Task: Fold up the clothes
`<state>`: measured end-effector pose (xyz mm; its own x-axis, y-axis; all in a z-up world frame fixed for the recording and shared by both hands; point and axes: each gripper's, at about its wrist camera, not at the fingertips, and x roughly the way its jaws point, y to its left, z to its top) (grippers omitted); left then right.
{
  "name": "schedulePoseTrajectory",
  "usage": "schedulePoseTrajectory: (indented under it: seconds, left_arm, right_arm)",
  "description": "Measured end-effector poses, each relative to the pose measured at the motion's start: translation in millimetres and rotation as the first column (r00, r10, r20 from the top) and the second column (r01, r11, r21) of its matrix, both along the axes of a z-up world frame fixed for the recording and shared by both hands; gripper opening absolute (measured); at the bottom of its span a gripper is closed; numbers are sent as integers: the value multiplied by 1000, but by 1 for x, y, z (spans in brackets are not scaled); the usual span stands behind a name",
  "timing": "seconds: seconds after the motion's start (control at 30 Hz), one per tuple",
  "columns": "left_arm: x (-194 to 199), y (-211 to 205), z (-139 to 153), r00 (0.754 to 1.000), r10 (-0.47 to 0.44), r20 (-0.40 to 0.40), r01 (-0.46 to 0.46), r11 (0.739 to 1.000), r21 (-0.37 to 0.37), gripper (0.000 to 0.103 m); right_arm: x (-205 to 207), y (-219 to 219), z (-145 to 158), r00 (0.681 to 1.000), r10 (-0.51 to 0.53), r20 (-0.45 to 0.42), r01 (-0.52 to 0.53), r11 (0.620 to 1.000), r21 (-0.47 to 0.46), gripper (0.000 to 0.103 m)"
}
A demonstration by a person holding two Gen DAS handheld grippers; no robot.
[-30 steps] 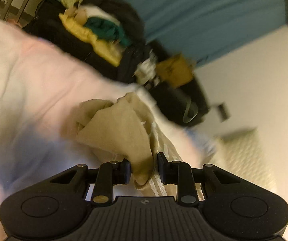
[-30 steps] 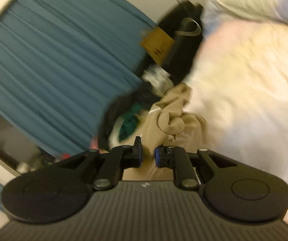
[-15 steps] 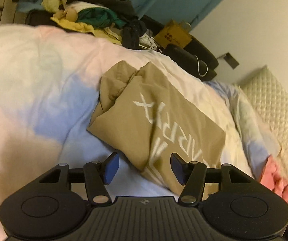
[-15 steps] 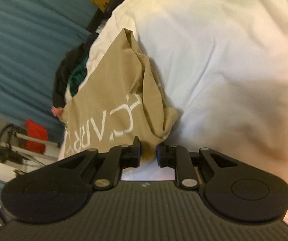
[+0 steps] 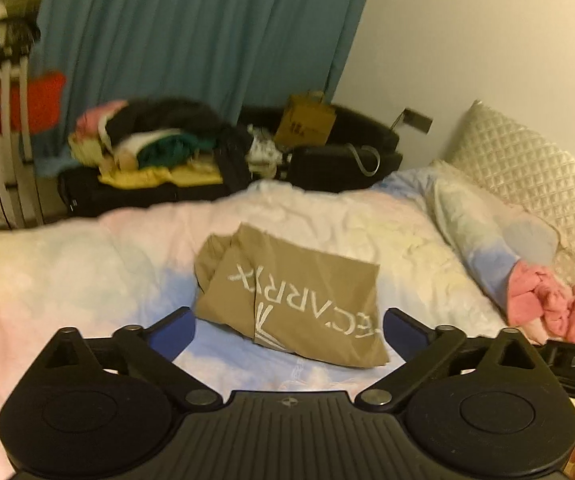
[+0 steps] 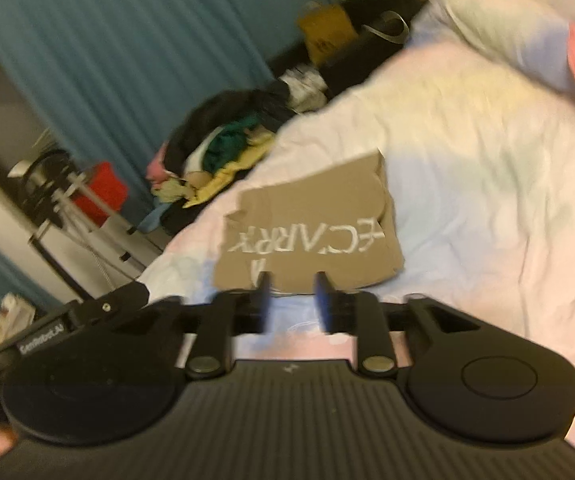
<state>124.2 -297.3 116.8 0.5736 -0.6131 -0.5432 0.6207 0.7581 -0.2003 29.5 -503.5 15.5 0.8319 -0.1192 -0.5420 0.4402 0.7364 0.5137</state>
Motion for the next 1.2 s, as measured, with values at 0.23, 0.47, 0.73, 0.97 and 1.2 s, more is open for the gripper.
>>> schedulePoseTrajectory:
  seconds: [0.23, 0.47, 0.73, 0.97, 1.2]
  left_arm:
    - [-80, 51, 33, 991, 26, 131, -29, 999, 20, 103]
    - [-138, 88, 33, 974, 49, 220, -50, 999, 2, 103]
    - [-180, 116, 3, 955, 67, 289, -57, 997, -45, 103]
    - [-186, 134, -14, 940, 100, 326, -78, 994, -80, 103]
    - [-174, 144, -24, 940, 121, 319, -95, 991, -95, 103]
  right_arm:
    - [-50, 41, 16, 997, 29, 72, -21, 994, -110, 83]
    - [-99, 81, 26, 988, 59, 140, -28, 977, -213, 84]
    - [-127, 119, 13, 979, 84, 188, -22, 950, -310, 83]
    - [-118, 141, -9, 974, 99, 202, -10, 916, -401, 83]
    - [-110, 154, -24, 972, 90, 215, 13, 899, -438, 83]
